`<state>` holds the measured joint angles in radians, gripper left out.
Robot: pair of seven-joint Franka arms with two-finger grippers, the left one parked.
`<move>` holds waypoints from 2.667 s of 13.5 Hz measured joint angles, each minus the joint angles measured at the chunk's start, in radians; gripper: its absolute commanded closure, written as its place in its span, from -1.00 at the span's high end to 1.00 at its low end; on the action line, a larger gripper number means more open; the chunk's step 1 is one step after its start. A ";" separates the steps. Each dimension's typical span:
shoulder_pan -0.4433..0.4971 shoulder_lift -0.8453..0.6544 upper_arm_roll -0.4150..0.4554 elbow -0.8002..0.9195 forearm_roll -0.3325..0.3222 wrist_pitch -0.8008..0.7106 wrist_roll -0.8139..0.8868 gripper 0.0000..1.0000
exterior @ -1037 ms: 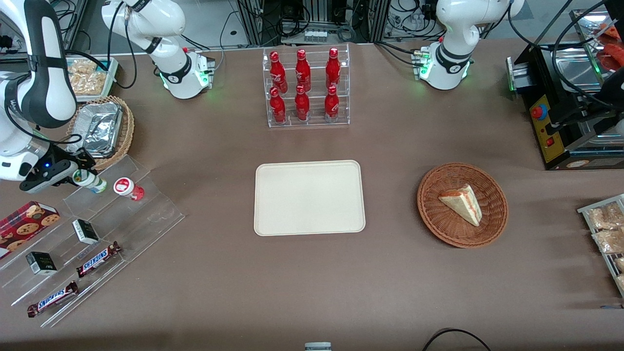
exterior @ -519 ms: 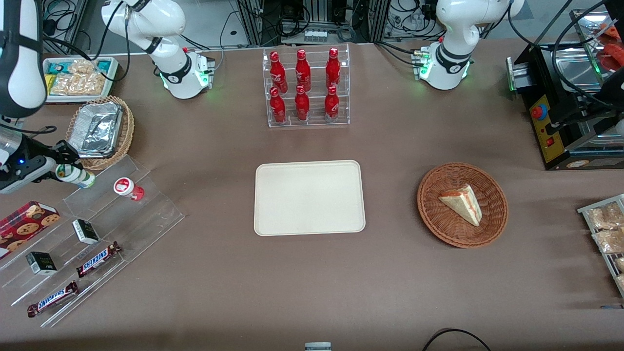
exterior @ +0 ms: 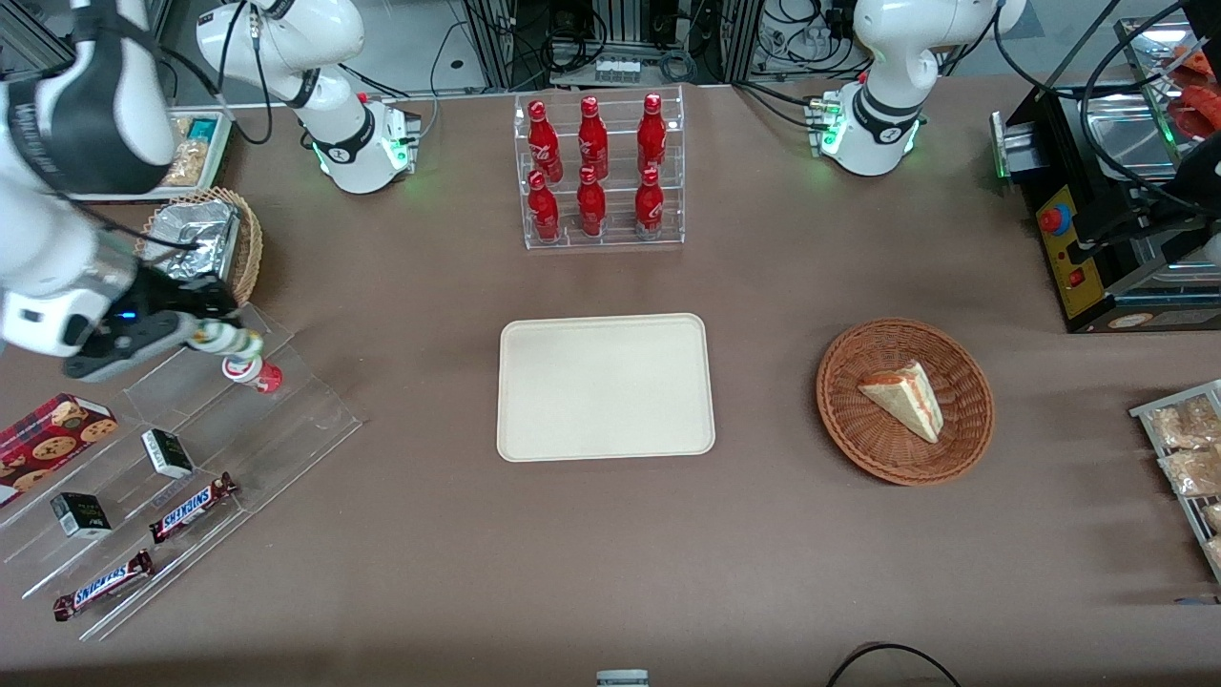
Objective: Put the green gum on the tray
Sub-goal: 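Lift the gum tub and carry it over the cream tray, then lower the gum tub onto the tray and open the right gripper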
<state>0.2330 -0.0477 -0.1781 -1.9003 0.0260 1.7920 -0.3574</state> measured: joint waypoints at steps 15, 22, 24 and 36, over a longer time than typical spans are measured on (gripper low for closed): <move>0.568 0.409 0.001 0.173 0.072 0.329 0.993 -1.00; 0.678 0.595 -0.002 0.232 0.072 0.494 1.114 -1.00; 0.679 0.626 -0.001 0.234 0.072 0.519 1.113 -1.00; 0.683 0.703 0.023 0.238 0.118 0.592 1.112 1.00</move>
<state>0.9164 0.6548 -0.1551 -1.6623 0.1439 2.3841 0.7550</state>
